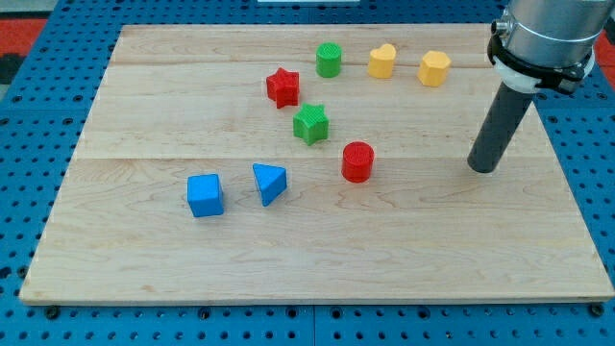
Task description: Move your arm towards the yellow hexagon
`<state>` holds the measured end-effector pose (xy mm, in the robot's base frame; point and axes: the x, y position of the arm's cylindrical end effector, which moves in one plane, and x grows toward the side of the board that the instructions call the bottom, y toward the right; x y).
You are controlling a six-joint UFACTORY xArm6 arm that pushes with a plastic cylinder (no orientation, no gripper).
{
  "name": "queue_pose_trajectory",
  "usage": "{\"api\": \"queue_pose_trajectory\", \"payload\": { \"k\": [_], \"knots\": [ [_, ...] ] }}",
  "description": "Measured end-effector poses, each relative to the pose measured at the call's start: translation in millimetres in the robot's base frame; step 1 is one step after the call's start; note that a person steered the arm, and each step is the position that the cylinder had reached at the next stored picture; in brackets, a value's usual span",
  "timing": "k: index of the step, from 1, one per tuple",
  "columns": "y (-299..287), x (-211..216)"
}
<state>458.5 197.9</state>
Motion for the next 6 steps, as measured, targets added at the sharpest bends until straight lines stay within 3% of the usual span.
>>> {"api": "queue_pose_trajectory", "payload": {
  "k": [4,6],
  "knots": [
    [-12,-1],
    [24,-88]
  ]
}}
